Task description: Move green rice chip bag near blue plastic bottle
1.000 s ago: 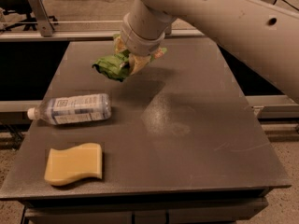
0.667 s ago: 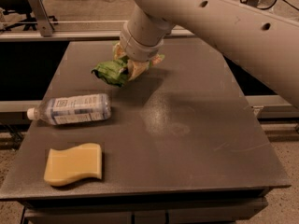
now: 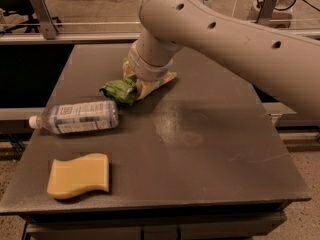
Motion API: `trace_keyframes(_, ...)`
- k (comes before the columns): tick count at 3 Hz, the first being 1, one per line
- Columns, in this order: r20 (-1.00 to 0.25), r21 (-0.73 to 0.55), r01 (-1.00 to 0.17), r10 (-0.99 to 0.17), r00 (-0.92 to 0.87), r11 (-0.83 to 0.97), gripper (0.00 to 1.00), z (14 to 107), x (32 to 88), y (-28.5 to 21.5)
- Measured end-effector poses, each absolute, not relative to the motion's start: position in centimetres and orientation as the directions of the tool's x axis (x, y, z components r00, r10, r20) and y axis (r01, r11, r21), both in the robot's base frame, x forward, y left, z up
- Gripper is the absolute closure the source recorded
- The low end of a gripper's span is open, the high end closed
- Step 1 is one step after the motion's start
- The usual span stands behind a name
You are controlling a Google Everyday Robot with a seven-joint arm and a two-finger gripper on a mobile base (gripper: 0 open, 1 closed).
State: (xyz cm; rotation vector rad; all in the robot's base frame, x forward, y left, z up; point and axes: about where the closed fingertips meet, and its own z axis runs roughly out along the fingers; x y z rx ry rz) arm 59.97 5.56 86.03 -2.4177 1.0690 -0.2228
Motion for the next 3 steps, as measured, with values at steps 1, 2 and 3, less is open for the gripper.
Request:
trace_keyframes(1, -0.045, -0.49, -0.652, -0.73, 0.682, -0.579, 0.58, 85.96, 59.87, 5.63)
trace_keyframes(2, -0.044, -0.489, -0.651, -0.729, 0.683, -0.581, 0.35, 85.94, 59.81, 5.69)
trace_keyframes(3, -0.043, -0.489, -0.65, -0.728, 0.685, -0.582, 0.12, 85.92, 59.74, 5.77)
